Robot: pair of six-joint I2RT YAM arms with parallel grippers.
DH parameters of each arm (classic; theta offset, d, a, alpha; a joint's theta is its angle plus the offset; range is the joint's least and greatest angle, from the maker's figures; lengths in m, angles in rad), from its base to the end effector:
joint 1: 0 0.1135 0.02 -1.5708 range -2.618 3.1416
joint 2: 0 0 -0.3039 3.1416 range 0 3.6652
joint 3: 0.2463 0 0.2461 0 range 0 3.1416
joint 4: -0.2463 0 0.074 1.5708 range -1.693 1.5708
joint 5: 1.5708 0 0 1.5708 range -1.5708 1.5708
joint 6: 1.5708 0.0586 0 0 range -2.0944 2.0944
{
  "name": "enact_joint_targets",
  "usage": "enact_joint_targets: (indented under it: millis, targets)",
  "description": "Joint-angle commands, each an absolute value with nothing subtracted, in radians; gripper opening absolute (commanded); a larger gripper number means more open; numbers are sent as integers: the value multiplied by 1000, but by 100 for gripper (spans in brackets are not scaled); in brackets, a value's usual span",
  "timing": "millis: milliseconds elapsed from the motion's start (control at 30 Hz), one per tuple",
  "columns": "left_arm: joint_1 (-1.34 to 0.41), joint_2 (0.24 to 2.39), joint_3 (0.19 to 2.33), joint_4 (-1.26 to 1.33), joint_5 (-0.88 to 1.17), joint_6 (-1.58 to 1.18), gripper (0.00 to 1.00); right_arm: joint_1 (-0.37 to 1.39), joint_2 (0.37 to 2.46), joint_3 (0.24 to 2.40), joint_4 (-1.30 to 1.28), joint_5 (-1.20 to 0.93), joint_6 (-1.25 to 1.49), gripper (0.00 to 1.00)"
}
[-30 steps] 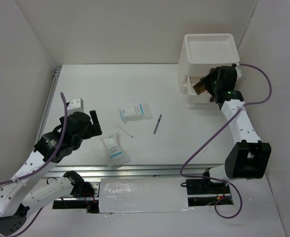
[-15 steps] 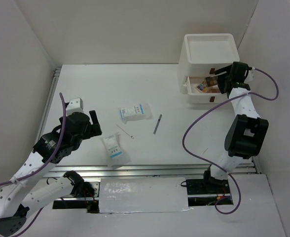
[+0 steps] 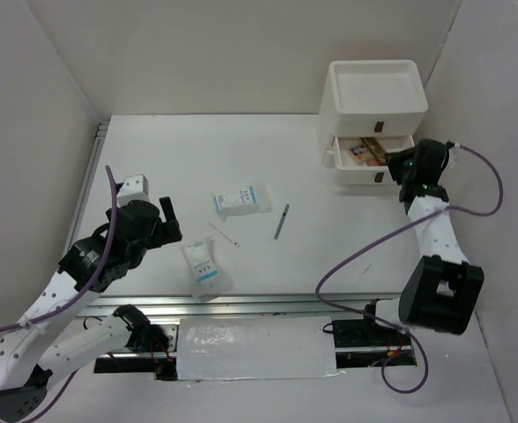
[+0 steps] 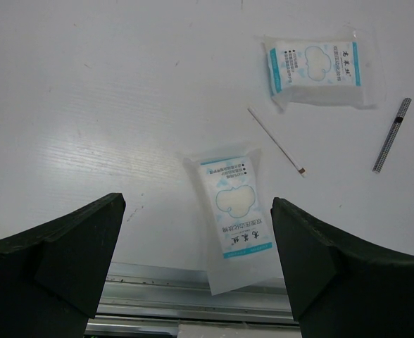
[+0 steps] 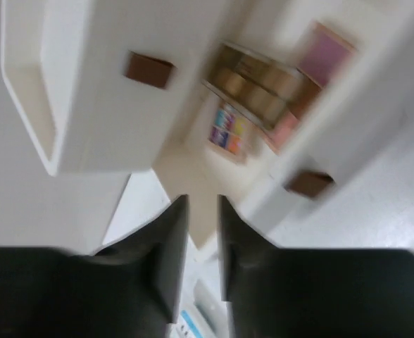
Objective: Organize the makeup
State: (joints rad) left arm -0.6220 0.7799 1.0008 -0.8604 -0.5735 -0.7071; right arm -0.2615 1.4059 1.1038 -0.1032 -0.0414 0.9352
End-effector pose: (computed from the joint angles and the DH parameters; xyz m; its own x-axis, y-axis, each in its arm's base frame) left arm 0.1181 -0.0456 0.3645 -0.4568 -0.3439 -0.8204 -0.2120 0.9378 -0.2751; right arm 0.3268 -0.0849 0.3473 -0.0478 0.8451 -0.5324 0.4380 0.4968 0.7492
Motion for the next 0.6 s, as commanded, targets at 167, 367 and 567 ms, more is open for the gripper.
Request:
enact_joint_targets:
  millis: [167, 367, 567]
  targets:
    - [-617, 759, 1003, -833, -569, -690, 99, -308, 1284, 776, 72, -12, 979, 8]
    - [-618, 752, 1002, -838, -572, -689, 100, -310, 1489, 949, 29, -60, 936, 3]
    - [-618, 756, 1002, -836, -577, -690, 99, -311, 1614, 1074, -3, -87, 914, 0]
